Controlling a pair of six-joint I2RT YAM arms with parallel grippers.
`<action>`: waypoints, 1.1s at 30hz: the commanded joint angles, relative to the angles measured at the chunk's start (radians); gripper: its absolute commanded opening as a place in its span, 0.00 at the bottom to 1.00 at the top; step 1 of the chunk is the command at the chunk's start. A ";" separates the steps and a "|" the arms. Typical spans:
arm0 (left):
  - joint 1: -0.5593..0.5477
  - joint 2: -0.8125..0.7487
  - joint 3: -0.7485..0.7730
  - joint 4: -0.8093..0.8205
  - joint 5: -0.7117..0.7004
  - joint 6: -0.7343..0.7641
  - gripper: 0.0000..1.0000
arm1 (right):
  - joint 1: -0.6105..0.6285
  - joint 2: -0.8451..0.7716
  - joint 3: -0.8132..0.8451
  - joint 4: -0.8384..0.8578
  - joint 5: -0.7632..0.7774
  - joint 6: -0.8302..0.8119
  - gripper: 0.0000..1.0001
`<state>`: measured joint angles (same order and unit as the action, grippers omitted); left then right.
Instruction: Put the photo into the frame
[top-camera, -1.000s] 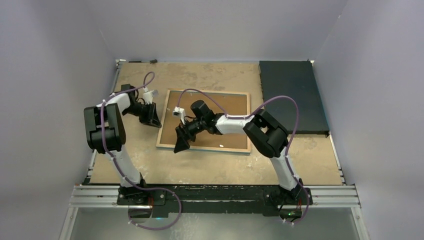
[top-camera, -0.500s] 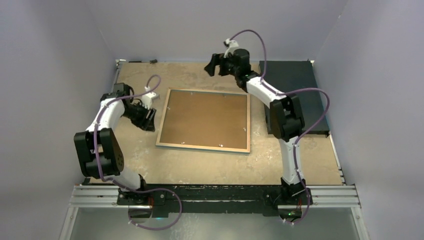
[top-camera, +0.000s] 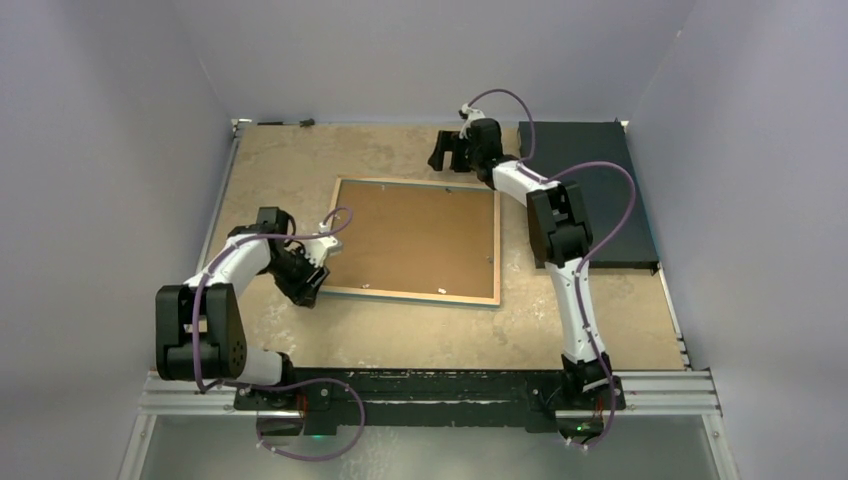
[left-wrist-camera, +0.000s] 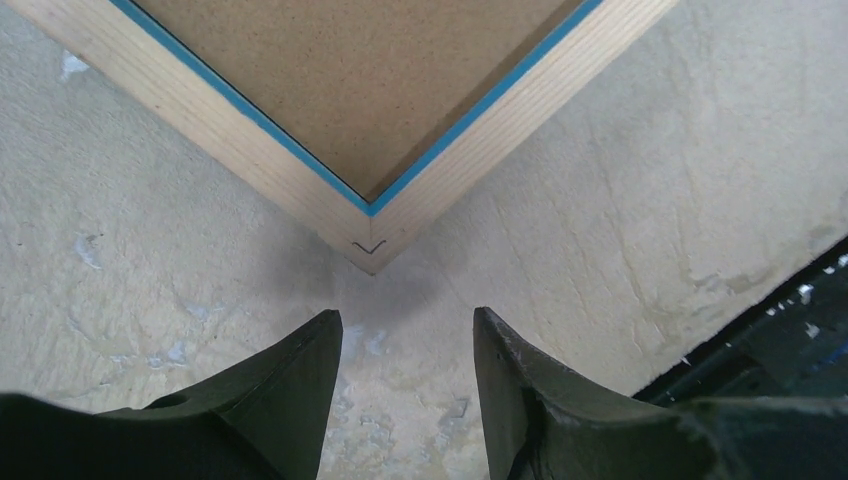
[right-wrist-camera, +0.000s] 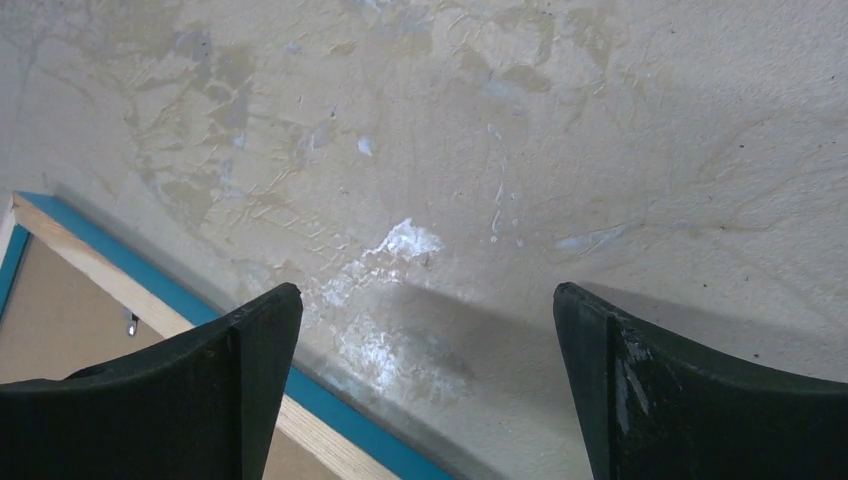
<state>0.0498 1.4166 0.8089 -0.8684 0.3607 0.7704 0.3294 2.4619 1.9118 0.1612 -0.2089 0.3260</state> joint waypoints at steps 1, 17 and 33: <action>-0.011 -0.011 -0.052 0.197 -0.066 -0.087 0.50 | -0.013 -0.052 -0.052 -0.045 -0.051 0.049 0.99; -0.011 0.229 0.064 0.544 -0.201 -0.358 0.49 | 0.015 -0.443 -0.702 0.121 -0.104 0.201 0.96; -0.039 0.492 0.364 0.449 -0.054 -0.412 0.39 | 0.203 -0.879 -1.208 0.051 0.203 0.379 0.96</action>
<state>0.0311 1.8961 1.1995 -0.3305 0.2272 0.3401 0.5434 1.6478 0.7593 0.3191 -0.1070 0.6376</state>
